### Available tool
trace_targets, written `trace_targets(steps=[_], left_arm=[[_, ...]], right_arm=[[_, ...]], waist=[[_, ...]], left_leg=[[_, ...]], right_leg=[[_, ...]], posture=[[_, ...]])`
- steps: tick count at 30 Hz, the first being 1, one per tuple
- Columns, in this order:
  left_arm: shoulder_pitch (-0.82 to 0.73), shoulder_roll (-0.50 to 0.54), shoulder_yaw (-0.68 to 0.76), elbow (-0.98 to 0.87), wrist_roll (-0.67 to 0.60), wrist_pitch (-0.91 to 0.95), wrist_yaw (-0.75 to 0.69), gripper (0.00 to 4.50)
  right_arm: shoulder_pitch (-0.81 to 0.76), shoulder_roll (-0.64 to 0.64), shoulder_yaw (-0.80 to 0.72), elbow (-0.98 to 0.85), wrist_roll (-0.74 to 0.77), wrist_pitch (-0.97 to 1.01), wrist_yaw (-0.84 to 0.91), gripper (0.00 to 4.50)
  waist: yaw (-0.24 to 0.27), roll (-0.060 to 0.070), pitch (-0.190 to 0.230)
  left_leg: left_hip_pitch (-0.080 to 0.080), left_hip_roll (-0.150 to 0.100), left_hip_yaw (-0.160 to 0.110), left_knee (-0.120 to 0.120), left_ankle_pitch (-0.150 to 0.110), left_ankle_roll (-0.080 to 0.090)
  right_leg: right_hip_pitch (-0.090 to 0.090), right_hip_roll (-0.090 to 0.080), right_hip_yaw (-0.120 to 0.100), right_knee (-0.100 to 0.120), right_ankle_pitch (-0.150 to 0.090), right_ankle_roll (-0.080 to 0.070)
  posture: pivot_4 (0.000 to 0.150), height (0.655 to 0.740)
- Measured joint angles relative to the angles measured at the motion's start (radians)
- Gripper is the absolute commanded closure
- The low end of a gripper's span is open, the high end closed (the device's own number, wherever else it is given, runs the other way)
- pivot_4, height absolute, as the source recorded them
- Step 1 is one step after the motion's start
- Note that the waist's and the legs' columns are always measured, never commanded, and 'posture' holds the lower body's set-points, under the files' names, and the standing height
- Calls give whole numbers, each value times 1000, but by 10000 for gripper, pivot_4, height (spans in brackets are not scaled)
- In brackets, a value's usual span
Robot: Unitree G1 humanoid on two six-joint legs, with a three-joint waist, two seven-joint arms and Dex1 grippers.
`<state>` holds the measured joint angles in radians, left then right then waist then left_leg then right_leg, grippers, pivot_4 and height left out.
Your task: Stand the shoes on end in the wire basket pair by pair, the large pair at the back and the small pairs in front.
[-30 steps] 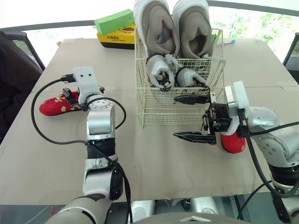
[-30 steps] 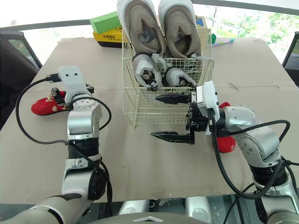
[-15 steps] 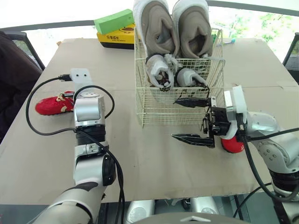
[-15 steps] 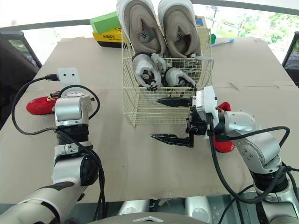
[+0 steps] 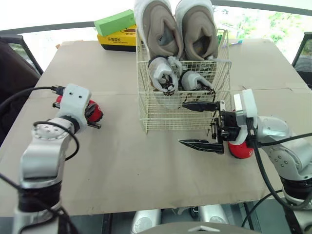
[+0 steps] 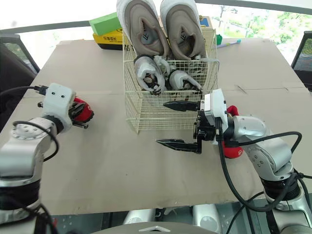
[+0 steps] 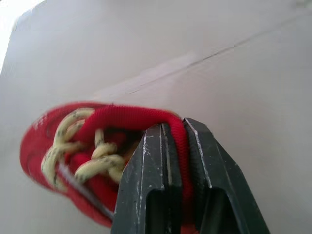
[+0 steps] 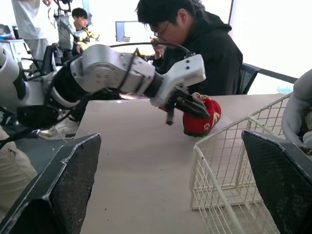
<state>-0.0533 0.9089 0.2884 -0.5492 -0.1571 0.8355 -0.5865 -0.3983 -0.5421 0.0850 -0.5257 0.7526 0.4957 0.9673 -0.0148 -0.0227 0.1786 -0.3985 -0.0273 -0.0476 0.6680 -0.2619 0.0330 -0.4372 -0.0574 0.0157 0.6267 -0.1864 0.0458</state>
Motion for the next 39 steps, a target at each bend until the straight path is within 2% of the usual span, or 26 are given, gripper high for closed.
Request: trace_targets(steps=[3,7,9,10,12,13,14,15,16,19,22,26,28,30,31,33,34,35,39], left_arm=[[194,130,3,28,33,-306,-197,44876],[266,205,23,222,116,-689,-293,44876],[253,221,41,335,119,-809,-331,34490],[243,220,53,363,112,-840,-346,31328],[227,210,70,381,86,-871,-363,21813],[215,185,91,376,58,-879,-368,15753],[212,162,109,361,20,-853,-365,11619],[207,104,149,320,-59,-787,-346,11619],[208,27,209,243,-196,-673,-313,11619],[262,-55,330,129,-386,-511,-259,11619],[348,-165,489,0,-582,-340,-128,11619],[403,-338,605,-90,-698,-246,123,11619],[445,-434,613,-150,-699,-240,229,11619],[513,-591,550,-244,-646,-249,351,11619],[536,-635,503,-265,-609,-255,388,8906],[562,-690,432,-275,-534,-288,421,4633],[574,-719,382,-275,-489,-318,425,306],[584,-747,324,-268,-443,-346,426,306],[547,-758,277,-200,-345,-419,443,306]], right_arm=[[0,6,6,19,-2,-3,11,0],[5,8,9,23,-2,-10,26,0],[17,7,9,23,-2,-18,31,0],[23,6,9,23,-2,-18,32,0],[24,3,9,23,-2,-18,34,0],[24,1,9,22,-1,-18,38,0],[24,-2,9,22,0,-18,43,0],[24,-6,9,22,3,-18,52,0],[25,-11,9,23,4,-18,64,0],[20,-19,13,27,3,-22,94,0],[14,-29,15,66,-1,-27,130,0],[-1,-28,17,105,-7,-38,165,0],[-12,-27,19,118,-9,-41,179,0],[-21,-25,21,128,-10,-42,194,0],[-21,-25,23,135,-12,-42,202,0],[-22,-26,24,135,-14,-41,209,0],[-21,-29,24,134,-14,-40,214,0],[-21,-34,24,134,-14,-39,219,0],[-20,-51,22,128,-7,-25,222,0]], waist=[[4,5,1],[13,6,1],[13,6,1],[13,6,1],[13,6,1],[13,6,1],[12,5,1],[11,6,1],[7,5,1],[-4,4,1],[-4,4,0],[3,3,0],[5,3,-1],[6,1,-1],[10,0,-2],[17,0,-3],[18,0,-3],[20,-1,-3],[26,-1,-3]], left_leg=[[0,0,1,-1,0,0],[0,4,2,-1,0,0],[0,4,2,-1,0,0],[-1,4,3,-1,0,1],[-1,4,3,-1,0,1],[-1,4,3,-1,0,2],[-1,4,3,-1,-1,2],[-1,4,4,0,-1,3],[-2,5,4,0,-1,3],[0,7,5,1,-1,3],[2,8,5,1,-1,3],[7,9,5,2,-1,2],[7,8,7,2,-1,2],[8,7,11,2,-1,3],[7,7,11,3,-1,3],[8,7,12,3,-1,3],[8,7,12,3,-1,3],[8,7,13,3,-1,3],[9,8,13,3,-1,3]], right_leg=[[0,-1,0,0,-1,-3],[0,-1,-4,0,-2,-8],[0,-1,-4,0,-2,-7],[0,-1,-4,-1,-2,-7],[0,-1,-4,-2,-2,-7],[0,-1,-4,-2,-2,-7],[0,-1,-4,-2,-2,-7],[0,-1,-4,-2,-1,-5],[0,-1,-4,-1,0,-2],[0,2,-2,0,0,-2],[1,4,-3,1,0,-2],[6,5,-4,1,0,-2],[7,4,-4,1,0,-2],[7,4,-2,0,0,-2],[7,4,-3,-1,0,-3],[7,5,-2,0,-2,-7],[7,6,-2,0,-2,-7],[8,8,-2,0,-2,-7],[7,11,-2,0,-3,-7]], posture=[[1500,7400],[1500,7400],[1500,7400],[1500,7400],[1500,7400],[1500,7400],[1500,7400],[1500,7400],[1500,7400],[1500,7400],[1500,7400],[1500,7400],[1500,7400],[1500,7400],[1500,7400],[1500,7400],[1500,7400],[1500,7400],[1500,7400]])
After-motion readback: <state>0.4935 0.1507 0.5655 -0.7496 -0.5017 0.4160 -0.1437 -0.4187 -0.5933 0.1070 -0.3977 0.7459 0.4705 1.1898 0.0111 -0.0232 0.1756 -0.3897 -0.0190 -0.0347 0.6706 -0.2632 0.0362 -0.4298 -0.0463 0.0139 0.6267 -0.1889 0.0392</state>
